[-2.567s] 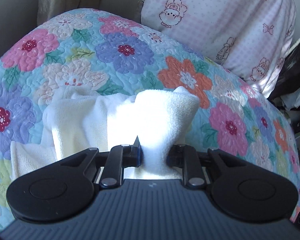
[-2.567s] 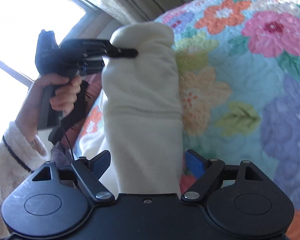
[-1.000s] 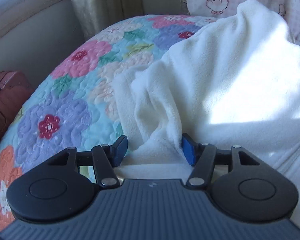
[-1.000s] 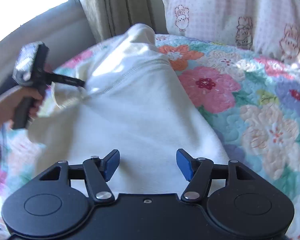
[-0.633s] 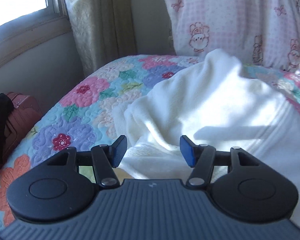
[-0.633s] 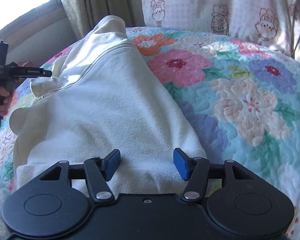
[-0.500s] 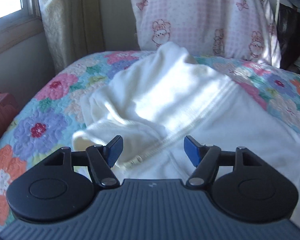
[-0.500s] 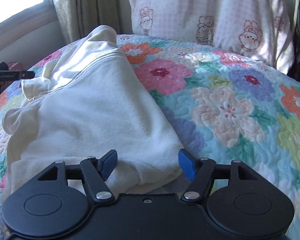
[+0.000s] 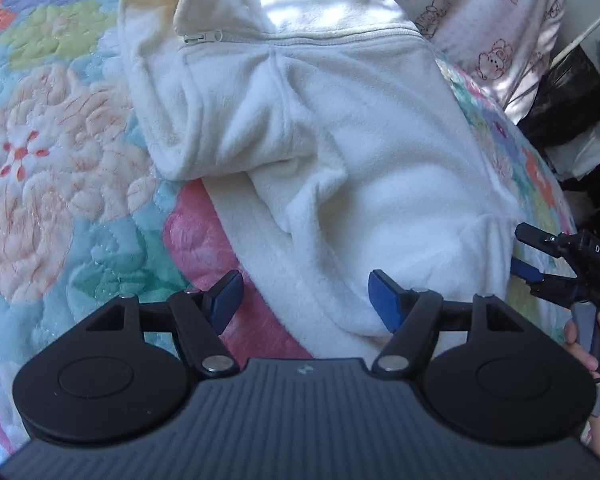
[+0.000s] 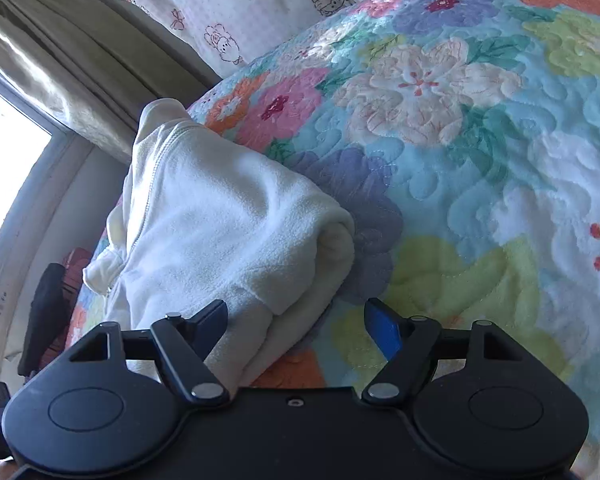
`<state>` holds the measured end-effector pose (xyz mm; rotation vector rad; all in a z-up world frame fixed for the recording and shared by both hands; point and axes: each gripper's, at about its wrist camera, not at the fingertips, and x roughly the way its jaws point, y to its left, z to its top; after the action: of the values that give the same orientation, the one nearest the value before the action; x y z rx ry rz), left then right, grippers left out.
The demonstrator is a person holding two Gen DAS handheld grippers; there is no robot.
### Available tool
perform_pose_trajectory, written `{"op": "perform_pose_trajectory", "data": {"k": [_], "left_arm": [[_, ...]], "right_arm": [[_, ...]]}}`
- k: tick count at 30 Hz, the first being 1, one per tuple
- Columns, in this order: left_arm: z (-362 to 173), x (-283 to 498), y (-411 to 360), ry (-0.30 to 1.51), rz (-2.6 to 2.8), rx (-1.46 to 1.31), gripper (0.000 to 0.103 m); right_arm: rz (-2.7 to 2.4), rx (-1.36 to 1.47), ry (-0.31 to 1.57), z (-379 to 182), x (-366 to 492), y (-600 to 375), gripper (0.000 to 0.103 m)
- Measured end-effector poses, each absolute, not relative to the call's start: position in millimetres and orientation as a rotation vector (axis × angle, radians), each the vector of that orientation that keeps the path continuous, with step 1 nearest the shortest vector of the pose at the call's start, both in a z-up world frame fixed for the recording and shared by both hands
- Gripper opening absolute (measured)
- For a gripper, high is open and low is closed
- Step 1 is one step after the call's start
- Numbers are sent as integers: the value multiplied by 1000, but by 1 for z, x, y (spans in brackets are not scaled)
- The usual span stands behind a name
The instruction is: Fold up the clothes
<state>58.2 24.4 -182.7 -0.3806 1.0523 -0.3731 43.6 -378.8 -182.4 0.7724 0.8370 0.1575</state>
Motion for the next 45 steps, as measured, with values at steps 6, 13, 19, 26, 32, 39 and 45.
{"op": "perform_pose_trajectory", "data": {"k": [6,13,19,26,32,39,45], "left_arm": [[-204,53,54,1078,-393,-692,72],[-205,78,6,1041,-455,-600,22],[-196,72,24,965,-491,-730,19],[-131,32,16,711,-428,-210,29],[-98,8,13,431,-596,-129,80],[-117,-7,-43,321,-495,171,88],[-134,-1,-75,289,-445,298,95]], "right_arm": [[352,1157,741,-205,34,-385,80],[328,968,855,-209,50,-339,85],[517,1008,858,-216,74,-289,67],[456,807,807,-159,76,-267,28],[468,714,774,-114,87,-265,27],[588,708,808,-97,92,-265,27],[592,738,794,-96,93,-264,27]]}}
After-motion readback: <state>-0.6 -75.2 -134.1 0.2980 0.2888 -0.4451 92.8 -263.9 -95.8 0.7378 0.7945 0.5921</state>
